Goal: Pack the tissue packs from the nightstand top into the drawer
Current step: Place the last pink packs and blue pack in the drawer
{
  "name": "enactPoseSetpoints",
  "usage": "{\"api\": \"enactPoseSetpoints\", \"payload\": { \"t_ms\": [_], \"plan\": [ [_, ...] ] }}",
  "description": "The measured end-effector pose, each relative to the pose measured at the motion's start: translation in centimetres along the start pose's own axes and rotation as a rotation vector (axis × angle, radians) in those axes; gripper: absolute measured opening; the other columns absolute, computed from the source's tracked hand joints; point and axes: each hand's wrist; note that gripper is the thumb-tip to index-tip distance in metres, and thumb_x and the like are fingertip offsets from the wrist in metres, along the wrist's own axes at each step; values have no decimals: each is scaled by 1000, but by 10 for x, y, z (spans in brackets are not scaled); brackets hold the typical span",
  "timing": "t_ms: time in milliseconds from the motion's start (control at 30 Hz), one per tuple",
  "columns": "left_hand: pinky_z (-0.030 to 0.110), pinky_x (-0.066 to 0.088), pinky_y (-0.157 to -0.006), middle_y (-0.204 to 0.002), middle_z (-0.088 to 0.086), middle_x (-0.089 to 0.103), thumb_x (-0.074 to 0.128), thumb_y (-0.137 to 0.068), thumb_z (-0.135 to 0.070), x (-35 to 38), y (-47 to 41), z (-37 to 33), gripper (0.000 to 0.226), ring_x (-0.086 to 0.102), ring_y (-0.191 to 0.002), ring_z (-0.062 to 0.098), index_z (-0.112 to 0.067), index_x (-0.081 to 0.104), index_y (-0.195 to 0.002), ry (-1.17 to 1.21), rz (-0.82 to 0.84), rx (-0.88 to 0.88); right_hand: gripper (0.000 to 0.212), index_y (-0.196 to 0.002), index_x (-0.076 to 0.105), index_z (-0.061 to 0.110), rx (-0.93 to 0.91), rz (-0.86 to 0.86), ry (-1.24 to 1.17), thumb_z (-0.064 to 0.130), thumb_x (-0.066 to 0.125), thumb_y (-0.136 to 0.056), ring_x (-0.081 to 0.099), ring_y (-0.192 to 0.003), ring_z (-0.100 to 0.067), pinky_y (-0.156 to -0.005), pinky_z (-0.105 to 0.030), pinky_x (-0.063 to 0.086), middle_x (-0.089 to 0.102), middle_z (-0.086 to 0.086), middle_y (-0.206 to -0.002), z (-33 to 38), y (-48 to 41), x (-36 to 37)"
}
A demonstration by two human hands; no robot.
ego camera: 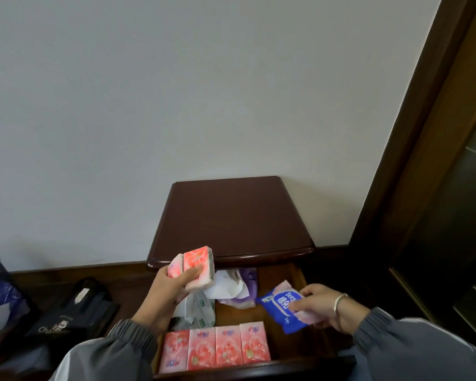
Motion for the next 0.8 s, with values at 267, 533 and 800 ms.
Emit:
{"api": "enactPoseSetpoints", "payload": {
  "t_ms": [267,533,800],
  "plan": [
    [40,59,-64,-103,18,72,87,-60,-31,-3,34,13,73,73,-86,33,-10,52,-121,16,7,-87,53,-133,43,3,-127,-355,-14,13,64,-85,56,-115,-32,-93,-30,43,56,-20,-128,12,-26,43],
    [36,59,-70,-104,8,66,90,-62,-20,43,51,37,69,69,-90,21,-14,48,-116,-233,-100,-9,35,-99,69,22,-191,114,-313,52,56,-86,71,-88,-15,-74,-31,56,74,-1,-96,8,26,52],
    [40,60,-73,-115,13,60,87,-66,-18,85,53,65,72,70,-95,27,-15,43,-122,-212,107,-14,15,-100,63,5,-192,113,-434,15,62,-89,71,-75,-19,-59,-28,57,71,-13,-91,2,39,46]
  ]
}}
Point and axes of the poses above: each hand's wrist, its own y-axis away from the middle knuckle, its own x-axis out of the palm, z = x × y
